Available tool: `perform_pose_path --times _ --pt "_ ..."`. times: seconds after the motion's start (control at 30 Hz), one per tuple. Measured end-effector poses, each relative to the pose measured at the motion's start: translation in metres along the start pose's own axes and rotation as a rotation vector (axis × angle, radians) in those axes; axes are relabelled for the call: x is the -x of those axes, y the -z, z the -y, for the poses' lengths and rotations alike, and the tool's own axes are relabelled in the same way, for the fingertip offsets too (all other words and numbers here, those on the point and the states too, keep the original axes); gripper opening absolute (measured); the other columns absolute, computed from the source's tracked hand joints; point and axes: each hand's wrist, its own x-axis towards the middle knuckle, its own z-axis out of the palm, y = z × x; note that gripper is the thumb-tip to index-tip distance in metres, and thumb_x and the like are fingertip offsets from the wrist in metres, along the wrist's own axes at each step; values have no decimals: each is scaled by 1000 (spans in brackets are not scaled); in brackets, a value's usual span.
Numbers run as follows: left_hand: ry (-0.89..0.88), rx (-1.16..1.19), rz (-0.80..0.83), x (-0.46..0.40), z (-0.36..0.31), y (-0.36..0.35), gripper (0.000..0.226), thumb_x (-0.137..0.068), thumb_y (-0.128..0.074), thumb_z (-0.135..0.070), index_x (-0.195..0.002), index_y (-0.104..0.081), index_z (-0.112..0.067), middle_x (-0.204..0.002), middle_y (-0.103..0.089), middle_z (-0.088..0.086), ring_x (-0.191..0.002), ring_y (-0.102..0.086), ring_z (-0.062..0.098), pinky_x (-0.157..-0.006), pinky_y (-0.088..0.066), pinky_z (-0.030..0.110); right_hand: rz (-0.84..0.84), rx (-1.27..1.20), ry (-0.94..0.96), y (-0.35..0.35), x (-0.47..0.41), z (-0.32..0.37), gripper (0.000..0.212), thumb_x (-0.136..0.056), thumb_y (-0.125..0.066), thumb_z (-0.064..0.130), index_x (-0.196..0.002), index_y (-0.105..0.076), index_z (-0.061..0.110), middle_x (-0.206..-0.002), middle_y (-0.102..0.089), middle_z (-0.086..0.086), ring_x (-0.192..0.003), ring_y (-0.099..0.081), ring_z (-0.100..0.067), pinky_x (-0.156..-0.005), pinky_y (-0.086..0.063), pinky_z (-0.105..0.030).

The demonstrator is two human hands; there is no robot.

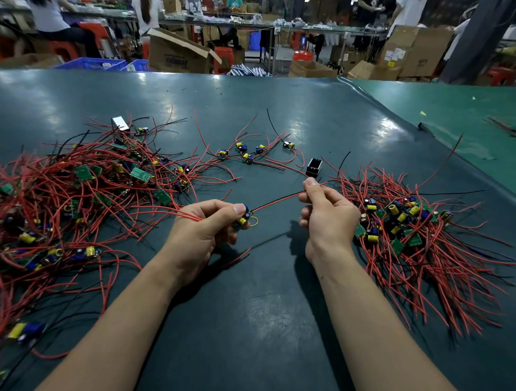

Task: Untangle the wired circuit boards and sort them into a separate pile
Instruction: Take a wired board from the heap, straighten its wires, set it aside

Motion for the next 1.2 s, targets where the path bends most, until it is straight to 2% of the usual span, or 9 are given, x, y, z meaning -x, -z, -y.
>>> perform_pose_path --times 0.2,0.43,0.5,0.57,0.63,0.77,0.93,1.07,1.2 --pt "-5 -6 12 -1 0 0 12 -65 -72 -22 -61 -72 -10 -62 -66 10 -47 -47 13 -47 -42 18 -52 198 258 3 -4 -2 5 -91 -69 18 -88 -73 19 -69 -67 3 -45 -54 -7 -42 -44 -22" --pt "0 -5 7 -1 0 1 11 -65 -72 -21 -62 -73 -11 -62 -66 8 -49 -47 13 -47 -43 18 -134 329 333 6 -11 -7 19 -92 -58 11 -101 -70 23 -85 -67 -3 -57 -61 -20 -58 -57 -44" --pt "-2 33 -38 -2 0 4 10 -67 -71 -20 -67 -72 -10 -63 -66 7 -50 -49 13 -47 -43 17 -209 280 298 11 -17 -3 21 -93 -54 8 -102 -67 20 -85 -67 -3 -51 -60 -11 -50 -55 -36" --pt "-1 69 -110 -4 0 6 13 -69 -71 -20 -76 -68 -10 -64 -65 3 -47 -50 10 -46 -44 16 -235 274 290 15 -21 0 18 -94 -55 10 -106 -68 15 -90 -68 -2 -58 -61 -8 -58 -56 -37" --pt "-12 85 -167 -6 1 5 19 -68 -72 -20 -82 -62 -11 -65 -64 1 -45 -51 9 -45 -44 16 -209 337 349 14 -19 -1 19 -94 -58 13 -109 -68 12 -88 -67 3 -70 -60 -4 -73 -53 -31" --pt "-54 95 -188 -7 0 5 22 -66 -75 -19 -81 -61 -12 -63 -61 0 -45 -48 9 -45 -42 17 -78 449 485 6 -8 -5 12 -96 -59 23 -103 -67 19 -82 -62 15 -68 -54 9 -67 -44 -12" --pt "10 150 -168 -6 -4 6 34 -70 -70 -43 -69 -58 -11 -54 -54 0 -40 -37 10 -45 -34 21 50 78 -55 4 -6 4 24 -99 -56 27 -86 -67 11 -67 -60 0 -51 -50 -7 -44 -40 -18" --pt "52 155 -131 -5 -5 4 40 -80 -61 -49 -57 -51 -17 -48 -39 -1 -42 -31 14 -47 -22 24 372 -32 -448 9 -3 15 28 -97 -55 30 -86 -70 9 -61 -61 1 -42 -49 -7 -36 -33 -14" --pt "105 165 -30 -3 -6 1 46 -84 -55 -51 -56 -47 -15 -50 -32 6 -45 -30 18 -47 -27 25 674 64 -554 6 5 17 33 -96 -53 34 -92 -72 9 -66 -64 1 -44 -50 -5 -35 -31 -12"
